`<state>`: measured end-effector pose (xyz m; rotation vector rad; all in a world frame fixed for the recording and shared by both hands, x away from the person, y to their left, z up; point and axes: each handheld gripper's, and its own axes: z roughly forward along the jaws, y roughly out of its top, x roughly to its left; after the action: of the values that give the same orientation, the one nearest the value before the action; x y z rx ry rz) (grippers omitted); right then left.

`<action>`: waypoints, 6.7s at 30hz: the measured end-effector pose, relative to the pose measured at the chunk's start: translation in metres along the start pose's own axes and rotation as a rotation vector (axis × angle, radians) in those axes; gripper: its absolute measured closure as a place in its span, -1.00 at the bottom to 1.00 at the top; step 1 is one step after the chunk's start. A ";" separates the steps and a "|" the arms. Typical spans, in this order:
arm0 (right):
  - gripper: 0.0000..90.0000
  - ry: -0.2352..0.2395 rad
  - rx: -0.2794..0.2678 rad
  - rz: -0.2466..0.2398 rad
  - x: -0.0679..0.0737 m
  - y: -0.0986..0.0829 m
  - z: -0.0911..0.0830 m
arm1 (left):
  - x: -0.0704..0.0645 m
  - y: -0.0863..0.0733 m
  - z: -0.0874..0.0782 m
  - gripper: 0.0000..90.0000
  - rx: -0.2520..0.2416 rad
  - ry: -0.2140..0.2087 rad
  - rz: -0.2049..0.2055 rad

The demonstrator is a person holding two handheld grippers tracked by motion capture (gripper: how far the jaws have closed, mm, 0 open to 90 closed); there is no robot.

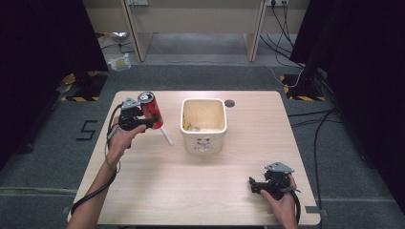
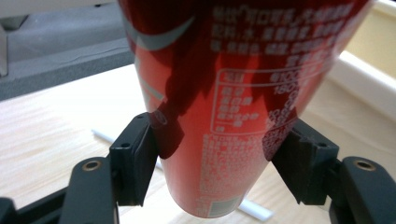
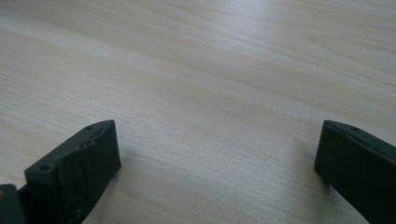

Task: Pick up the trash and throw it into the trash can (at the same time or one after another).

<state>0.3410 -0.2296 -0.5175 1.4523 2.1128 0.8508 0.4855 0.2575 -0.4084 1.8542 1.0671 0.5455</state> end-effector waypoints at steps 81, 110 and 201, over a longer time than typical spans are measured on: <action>-0.98 0.013 -0.002 -0.020 0.002 0.000 0.000 | -0.104 0.056 0.042 -0.25 0.077 -0.251 0.150; -0.99 0.021 -0.001 -0.026 0.003 0.000 0.000 | -0.092 0.062 0.021 -0.43 0.035 -0.247 0.105; -0.98 0.028 0.001 -0.033 0.006 0.000 0.000 | 0.013 -0.058 0.101 0.51 0.265 0.132 -0.046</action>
<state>0.3393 -0.2244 -0.5175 1.4098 2.1516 0.8624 0.5389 0.2321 -0.5092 2.0386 1.3190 0.5260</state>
